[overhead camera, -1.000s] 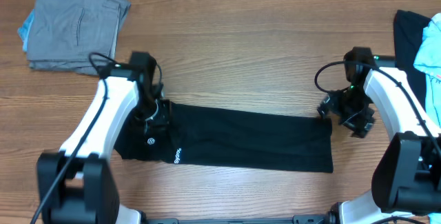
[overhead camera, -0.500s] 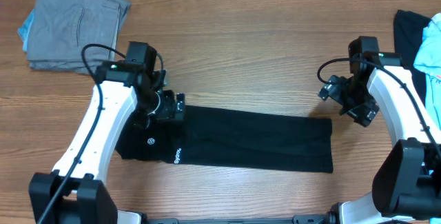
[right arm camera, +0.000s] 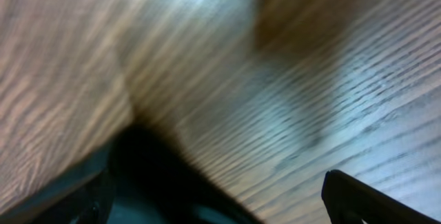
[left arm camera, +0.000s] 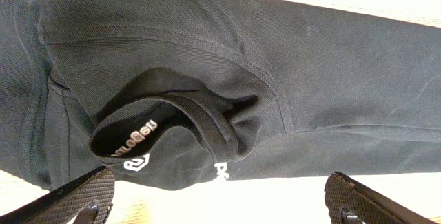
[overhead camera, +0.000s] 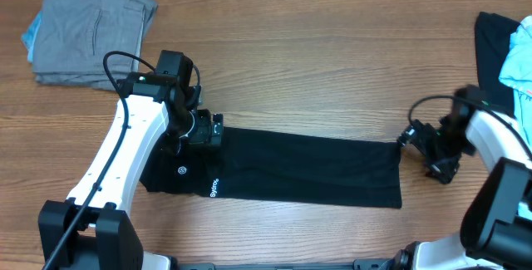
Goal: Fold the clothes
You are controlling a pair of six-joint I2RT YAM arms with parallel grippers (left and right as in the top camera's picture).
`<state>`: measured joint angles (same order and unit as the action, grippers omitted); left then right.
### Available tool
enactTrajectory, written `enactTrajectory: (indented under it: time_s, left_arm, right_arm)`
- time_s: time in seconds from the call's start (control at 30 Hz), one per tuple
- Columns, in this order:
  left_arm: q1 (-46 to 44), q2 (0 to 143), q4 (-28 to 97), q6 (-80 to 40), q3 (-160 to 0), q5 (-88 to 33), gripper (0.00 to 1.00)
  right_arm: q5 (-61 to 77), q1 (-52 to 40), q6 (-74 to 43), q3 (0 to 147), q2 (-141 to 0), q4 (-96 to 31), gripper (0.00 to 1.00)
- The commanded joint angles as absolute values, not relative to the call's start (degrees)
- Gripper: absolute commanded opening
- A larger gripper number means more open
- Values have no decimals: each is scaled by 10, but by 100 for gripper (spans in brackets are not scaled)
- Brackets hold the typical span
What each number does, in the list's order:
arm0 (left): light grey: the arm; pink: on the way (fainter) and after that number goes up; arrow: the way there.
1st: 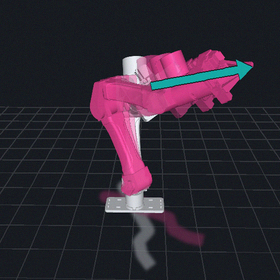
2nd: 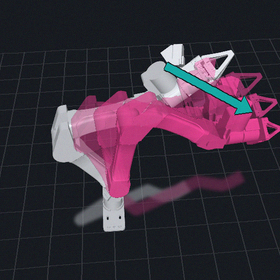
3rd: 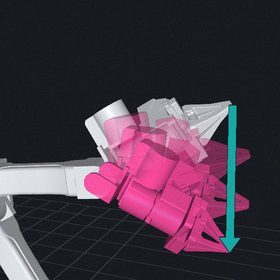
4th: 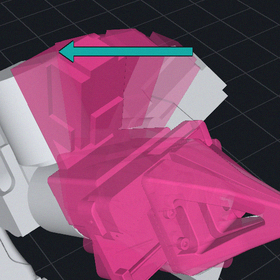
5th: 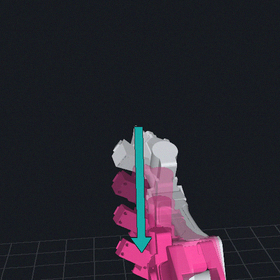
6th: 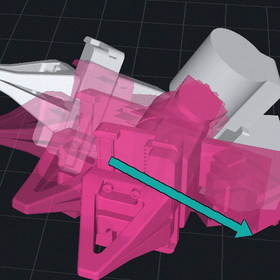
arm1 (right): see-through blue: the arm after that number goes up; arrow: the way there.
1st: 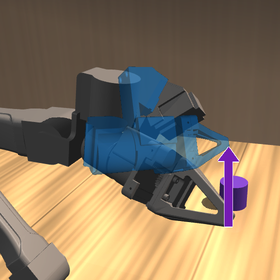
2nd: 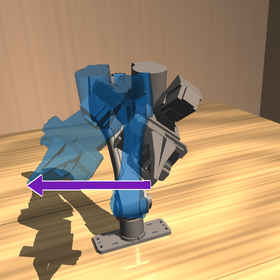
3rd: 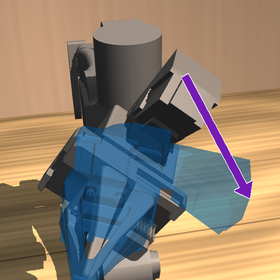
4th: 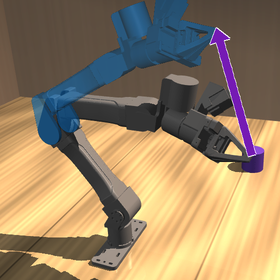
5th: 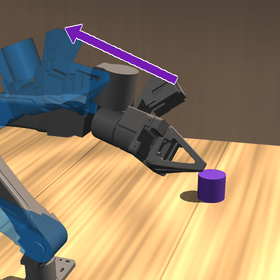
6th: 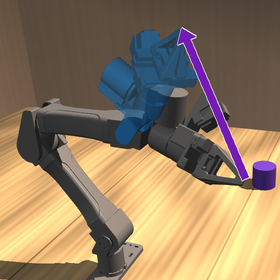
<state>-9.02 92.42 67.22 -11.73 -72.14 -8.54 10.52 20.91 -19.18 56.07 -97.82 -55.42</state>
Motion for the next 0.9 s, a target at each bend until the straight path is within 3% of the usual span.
enactTrajectory:
  time_s: [0.0, 0.4, 0.63, 0.73, 0.87]
  left_arm:
    - [-90, 926, 668, -118, -724, -79, 100]
    - [-90, 926, 666, -118, -724, -79, 100]
    - [-90, 926, 667, -118, -724, -79, 100]
    - [-90, 926, 666, -118, -724, -79, 100]
    - [-90, 926, 666, -118, -724, -79, 100]
  right_arm:
    - [198, 247, -127, 523, -966, -532, 100]
    - [333, 244, -45, 452, -966, -511, 99]
    - [331, 244, -44, 435, -966, -533, 97]
    - [331, 244, -45, 418, -966, -521, 84]
    - [333, 244, -57, 411, -966, -511, 41]
